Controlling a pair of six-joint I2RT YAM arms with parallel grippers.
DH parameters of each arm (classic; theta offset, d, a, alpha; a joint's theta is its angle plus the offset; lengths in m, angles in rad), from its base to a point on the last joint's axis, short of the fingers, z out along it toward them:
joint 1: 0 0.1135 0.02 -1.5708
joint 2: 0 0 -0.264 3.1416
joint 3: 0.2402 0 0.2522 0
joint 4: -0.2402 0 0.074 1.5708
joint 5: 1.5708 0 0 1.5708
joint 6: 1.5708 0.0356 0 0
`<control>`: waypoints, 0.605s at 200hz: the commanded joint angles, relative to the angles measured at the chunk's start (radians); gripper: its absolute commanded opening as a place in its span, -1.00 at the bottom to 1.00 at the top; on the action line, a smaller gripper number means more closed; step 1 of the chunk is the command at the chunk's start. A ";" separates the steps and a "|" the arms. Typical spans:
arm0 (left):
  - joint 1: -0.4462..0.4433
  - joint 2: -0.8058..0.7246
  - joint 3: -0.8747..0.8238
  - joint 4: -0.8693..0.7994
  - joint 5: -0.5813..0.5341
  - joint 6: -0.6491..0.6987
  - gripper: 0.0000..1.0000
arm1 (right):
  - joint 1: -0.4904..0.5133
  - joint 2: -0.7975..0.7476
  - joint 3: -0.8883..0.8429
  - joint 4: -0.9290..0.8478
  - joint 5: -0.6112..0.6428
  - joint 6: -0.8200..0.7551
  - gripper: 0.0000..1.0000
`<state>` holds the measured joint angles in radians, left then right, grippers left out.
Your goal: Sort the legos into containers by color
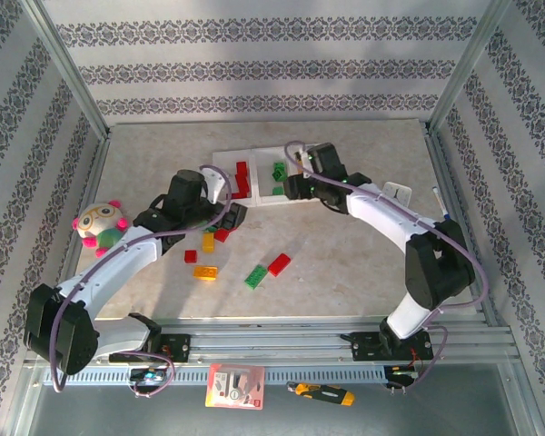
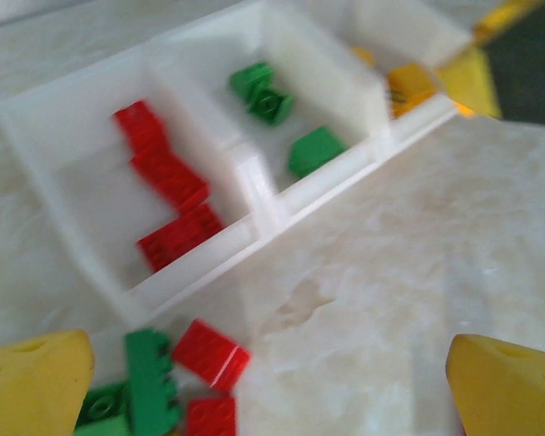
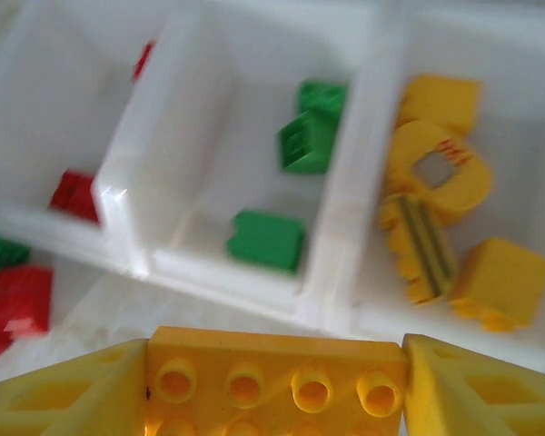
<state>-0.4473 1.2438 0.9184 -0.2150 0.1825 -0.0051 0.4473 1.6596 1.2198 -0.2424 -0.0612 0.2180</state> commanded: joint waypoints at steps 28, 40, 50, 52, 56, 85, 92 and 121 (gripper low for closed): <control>-0.103 0.077 0.032 0.156 0.103 0.056 0.99 | -0.085 0.168 0.115 0.121 0.049 0.064 0.29; -0.119 0.090 0.035 0.165 0.102 0.054 0.99 | -0.099 0.210 0.152 0.122 0.050 0.064 0.30; -0.126 0.096 0.035 0.169 0.098 0.049 0.99 | -0.107 0.236 0.177 0.120 0.050 0.060 0.34; -0.127 0.097 0.034 0.170 0.097 0.047 0.99 | -0.109 0.239 0.181 0.121 0.050 0.058 0.35; -0.129 0.099 0.035 0.170 0.095 0.044 0.99 | -0.111 0.245 0.188 0.120 0.053 0.055 0.37; -0.132 0.095 0.023 0.145 0.061 0.023 0.99 | -0.126 0.226 0.201 0.116 0.055 0.020 0.70; -0.132 0.094 0.020 0.131 0.033 0.009 0.99 | -0.129 0.212 0.193 0.118 0.047 0.007 0.78; -0.132 0.076 0.014 0.022 -0.102 -0.113 0.99 | -0.128 0.120 0.124 0.131 -0.020 -0.059 0.95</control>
<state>-0.5686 1.3437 0.9222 -0.1051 0.2012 -0.0078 0.3244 1.8862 1.3800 -0.1410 -0.0277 0.2211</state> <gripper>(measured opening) 0.993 0.960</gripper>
